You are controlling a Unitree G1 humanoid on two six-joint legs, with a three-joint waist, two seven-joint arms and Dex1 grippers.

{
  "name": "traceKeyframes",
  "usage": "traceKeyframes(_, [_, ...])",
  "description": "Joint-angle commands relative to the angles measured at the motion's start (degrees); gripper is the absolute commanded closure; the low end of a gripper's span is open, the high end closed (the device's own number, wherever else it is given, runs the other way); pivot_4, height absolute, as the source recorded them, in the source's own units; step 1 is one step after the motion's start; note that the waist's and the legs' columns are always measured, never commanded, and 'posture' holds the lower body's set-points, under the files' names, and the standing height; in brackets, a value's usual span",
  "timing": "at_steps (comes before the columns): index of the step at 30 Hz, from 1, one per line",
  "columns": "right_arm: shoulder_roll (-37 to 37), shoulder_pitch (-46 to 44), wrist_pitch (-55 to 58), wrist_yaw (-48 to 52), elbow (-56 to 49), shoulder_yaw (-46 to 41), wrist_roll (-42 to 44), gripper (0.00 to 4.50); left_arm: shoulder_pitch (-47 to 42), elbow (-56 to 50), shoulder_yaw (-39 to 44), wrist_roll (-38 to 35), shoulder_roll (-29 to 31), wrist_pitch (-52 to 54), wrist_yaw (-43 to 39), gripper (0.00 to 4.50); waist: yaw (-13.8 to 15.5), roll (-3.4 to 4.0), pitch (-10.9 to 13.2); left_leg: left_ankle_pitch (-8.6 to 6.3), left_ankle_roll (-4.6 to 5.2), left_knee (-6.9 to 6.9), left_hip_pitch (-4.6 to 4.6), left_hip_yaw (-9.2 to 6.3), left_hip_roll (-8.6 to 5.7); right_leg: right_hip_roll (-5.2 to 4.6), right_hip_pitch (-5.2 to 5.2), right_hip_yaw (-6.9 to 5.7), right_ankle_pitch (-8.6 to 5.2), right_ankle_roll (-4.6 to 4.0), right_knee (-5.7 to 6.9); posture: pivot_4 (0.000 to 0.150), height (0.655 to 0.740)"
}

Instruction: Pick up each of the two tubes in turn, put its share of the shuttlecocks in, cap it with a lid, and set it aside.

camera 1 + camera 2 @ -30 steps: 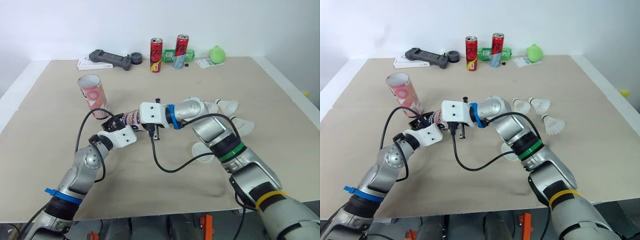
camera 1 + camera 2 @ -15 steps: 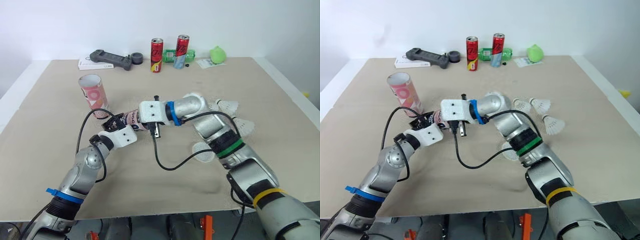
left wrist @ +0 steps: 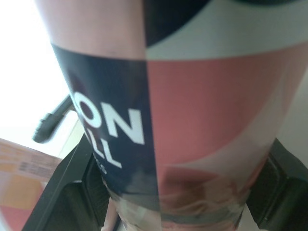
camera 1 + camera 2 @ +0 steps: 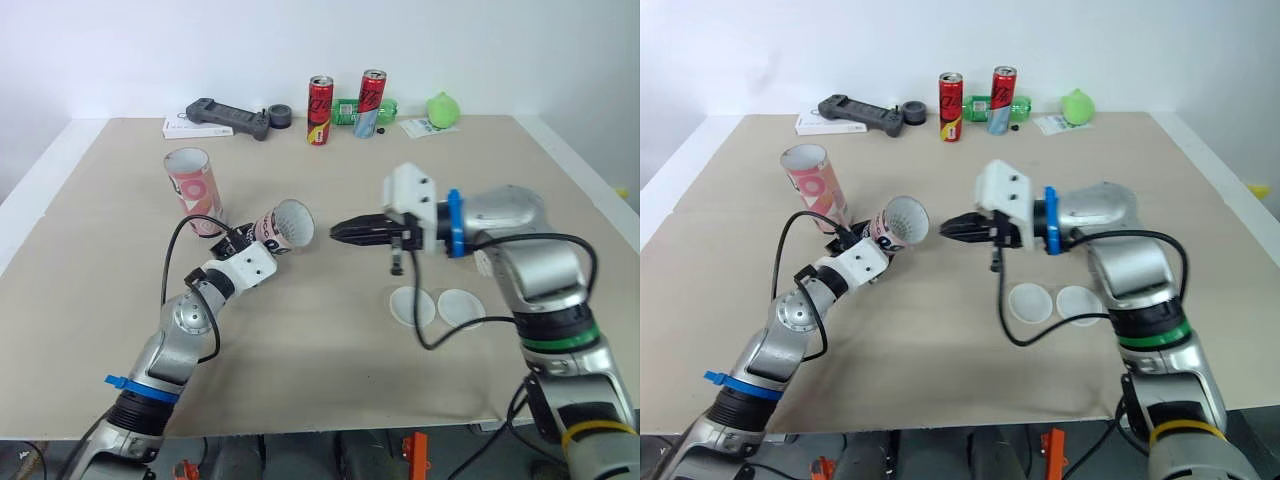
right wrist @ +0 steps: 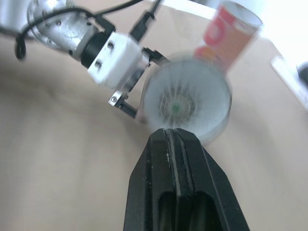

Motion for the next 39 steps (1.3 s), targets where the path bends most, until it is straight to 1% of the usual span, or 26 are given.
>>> traceKeyframes(1, [-6.8, 7.0, 3.7, 1.1, 2.8, -5.6, 2.4, 3.60, -2.4, -4.9, 5.0, -17.2, -6.9, 2.0, -4.1, 1.27, 0.5, -0.07, 0.0, 0.00, 0.00, 0.03, -0.04, -0.05, -0.04, -0.01, 0.02, 0.00, -0.01, 0.02, -0.01, 0.150, 0.7400])
traceKeyframes(3, [-9.0, 9.8, 3.1, 0.6, 5.9, -5.2, 1.1, 2.68, -2.2, -5.1, 6.1, -24.5, -10.0, 2.0, -7.3, 1.27, 0.5, -0.06, 0.0, -0.02, 0.02, 0.10, -0.08, -0.07, -0.06, -0.02, 0.03, -0.01, -0.01, 0.05, -0.04, 0.150, 0.7400])
traceKeyframes(5, [-9.8, 11.3, 1.3, 0.0, 7.9, -3.8, -0.4, 1.75, -1.6, -4.9, 5.7, -27.5, -10.6, 3.1, -9.6, 1.27, -0.1, -0.03, 0.0, -0.03, 0.03, 0.12, -0.07, -0.04, -0.07, -0.03, 0.01, 0.01, -0.01, 0.05, -0.03, 0.150, 0.7400])
traceKeyframes(6, [-9.9, 11.7, 0.5, -0.1, 8.6, -3.3, -1.0, 1.18, -1.4, -5.0, 5.3, -28.3, -10.5, 3.6, -10.3, 1.27, -0.5, -0.02, 0.0, -0.03, 0.04, 0.12, -0.02, -0.04, -0.06, -0.01, -0.01, 0.01, -0.04, 0.10, -0.02, 0.150, 0.7400])
traceKeyframes(8, [-9.3, 11.9, -1.0, -1.1, 11.0, -2.3, -2.6, 0.21, 0.2, -4.4, 3.7, -28.9, -10.7, 4.3, -11.4, 1.27, -0.9, -0.01, 0.0, -0.02, 0.06, 0.12, 0.05, -0.09, -0.04, 0.07, 0.00, 0.01, -0.16, 0.35, 0.02, 0.150, 0.7400])
traceKeyframes(9, [-8.8, 11.6, -1.2, -1.9, 12.1, -1.7, -3.2, 0.09, 1.1, -4.0, 3.0, -29.0, -10.9, 4.5, -11.5, 1.27, -1.0, 0.00, 0.0, -0.02, 0.06, 0.12, 0.11, -0.09, -0.03, 0.08, 0.02, 0.01, -0.14, 0.35, 0.02, 0.150, 0.7400])
traceKeyframes(12, [-8.2, 11.3, -2.1, -2.4, 13.9, -0.4, -4.3, 0.09, 2.8, -3.2, 1.7, -29.0, -11.2, 4.4, -11.5, 1.27, -0.9, -0.02, 0.0, -0.01, 0.07, 0.21, 0.17, -0.10, -0.04, 0.07, 0.12, 0.02, -0.10, 0.41, 0.02, 0.150, 0.7400])
traceKeyframes(16, [-6.8, 10.6, -3.6, -2.8, 17.1, 2.4, -6.5, 0.09, 5.4, -1.5, -1.2, -26.9, -10.3, 2.6, -12.2, 1.27, -0.8, -0.02, 0.0, -0.01, 0.06, 0.46, 0.10, -0.10, -0.07, 0.04, 0.18, 0.04, -0.05, 0.48, 0.00, 0.150, 0.7400])
traceKeyframes(18, [-6.8, 10.7, -4.7, -2.2, 18.3, 3.9, -7.6, 0.60, 6.2, -0.7, -1.9, -25.9, -9.7, 1.5, -12.1, 1.27, -0.8, -0.02, 0.1, -0.01, 0.06, 0.54, 0.06, -0.08, -0.09, 0.02, 0.19, 0.07, -0.12, 0.36, -0.02, 0.150, 0.7400])
traceKeyframes(19, [-6.9, 10.8, -5.4, -1.9, 18.7, 4.8, -8.3, 1.08, 6.5, -0.3, -2.1, -25.5, -9.4, 1.2, -12.0, 1.27, -0.8, -0.02, 0.0, -0.01, 0.06, 0.59, 0.02, -0.08, -0.10, 0.00, 0.18, 0.08, -0.12, 0.36, -0.02, 0.150, 0.7400])
traceKeyframes(21, [-7.1, 10.9, -6.2, -1.2, 19.1, 5.7, -8.8, 1.89, 6.8, 0.1, -2.4, -24.9, -8.8, 0.9, -11.8, 1.27, -0.7, -0.02, 0.0, -0.01, 0.06, 0.61, 0.02, -0.07, -0.10, 0.00, 0.19, 0.09, -0.12, 0.36, -0.02, 0.150, 0.7400])
traceKeyframes(23, [-7.3, 11.1, -6.7, -0.7, 19.4, 5.9, -9.1, 2.89, 7.1, 0.2, -2.6, -24.9, -8.5, 0.8, -11.6, 1.27, -0.7, 0.00, 0.0, -0.01, 0.06, 0.61, 0.03, -0.08, -0.09, 0.01, 0.19, 0.09, -0.11, 0.36, -0.02, 0.150, 0.7400])
traceKeyframes(24, [-7.3, 11.1, -6.9, -0.6, 19.5, 5.7, -9.0, 3.68, 7.3, 0.2, -2.6, -24.9, -8.3, 0.6, -11.5, 1.27, -0.7, 0.00, 0.0, -0.01, 0.06, 0.61, 0.04, -0.08, -0.09, 0.01, 0.20, 0.09, -0.11, 0.35, -0.02, 0.150, 0.7400])
traceKeyframes(25, [-7.3, 11.1, -7.0, -0.5, 19.5, 5.6, -9.0, 3.78, 7.5, 0.2, -2.6, -24.9, -8.2, 0.5, -11.5, 1.27, -0.7, 0.00, 0.0, -0.01, 0.06, 0.61, 0.04, -0.08, -0.09, 0.01, 0.20, 0.09, -0.11, 0.36, -0.02, 0.150, 0.7400])
traceKeyframes(26, [-7.3, 11.2, -7.2, -0.3, 19.5, 5.4, -9.0, 4.28, 7.6, 0.2, -2.6, -24.9, -8.1, 0.5, -11.4, 1.27, -0.8, 0.00, 0.0, -0.01, 0.06, 0.61, 0.04, -0.08, -0.09, 0.01, 0.21, 0.09, -0.11, 0.36, -0.02, 0.150, 0.7400])
traceKeyframes(27, [-7.3, 11.2, -7.2, -0.2, 19.5, 5.2, -8.9, 4.41, 7.7, 0.1, -2.7, -24.9, -8.1, 0.4, -11.3, 1.27, -0.8, 0.00, 0.0, -0.01, 0.06, 0.61, 0.04, -0.08, -0.09, 0.01, 0.21, 0.09, -0.11, 0.36, -0.02, 0.150, 0.7400])
traceKeyframes(30, [-7.7, 11.2, -7.4, 0.3, 18.9, 4.3, -8.2, 4.41, 7.9, 0.0, -2.9, -24.8, -8.0, 0.4, -11.2, 1.27, -0.8, 0.00, 0.0, -0.01, 0.06, 0.61, 0.06, -0.09, -0.09, 0.01, 0.22, 0.09, -0.11, 0.35, -0.01, 0.150, 0.7400])
traceKeyframes(33, [-8.2, 10.1, -6.1, 1.2, 16.6, 2.1, -5.8, 4.41, 8.0, 0.2, -3.0, -24.8, -8.0, 0.3, -11.2, 1.27, -0.8, 0.00, 0.0, -0.01, 0.06, 0.61, 0.06, -0.08, -0.09, 0.01, 0.22, 0.08, -0.11, 0.35, -0.02, 0.150, 0.7400])
traceKeyframes(34, [-8.2, 8.9, -4.5, 1.6, 14.9, 0.8, -3.8, 4.41, 7.9, 0.3, -3.0, -24.7, -8.0, 0.3, -11.2, 1.27, -0.8, 0.01, 0.0, -0.01, 0.06, 0.61, 0.06, -0.08, -0.09, 0.01, 0.22, 0.09, -0.11, 0.35, -0.02, 0.150, 0.7400])
traceKeyframes(36, [-8.1, 5.3, -0.9, 2.3, 10.9, -1.7, 0.6, 4.41, 7.6, 0.4, -3.1, -24.6, -8.0, 0.4, -11.2, 1.27, -0.8, 0.06, 0.1, -0.01, 0.06, 0.60, 0.06, -0.08, -0.09, 0.01, 0.21, 0.09, -0.11, 0.35, -0.02, 0.150, 0.7400])
traceKeyframes(37, [-7.9, 2.8, 0.8, 2.2, 9.3, -2.7, 2.5, 4.41, 7.5, 0.5, -3.1, -24.5, -7.9, 0.4, -11.2, 1.27, -0.9, 0.26, 0.1, -0.01, 0.06, 0.60, 0.06, -0.08, -0.08, 0.01, 0.20, 0.09, -0.10, 0.35, -0.01, 0.150, 0.7400])
traceKeyframes(39, [-6.7, -3.7, 2.8, 1.3, 7.8, -3.3, 4.6, 4.41, 7.1, 0.9, -3.2, -24.2, -7.8, 0.7, -11.0, 1.27, -0.9, 0.36, 0.1, -0.01, 0.07, 0.61, 0.05, 0.00, -0.10, 0.01, 0.09, 0.20, 0.02, 0.36, -0.01, 0.150, 0.7400])
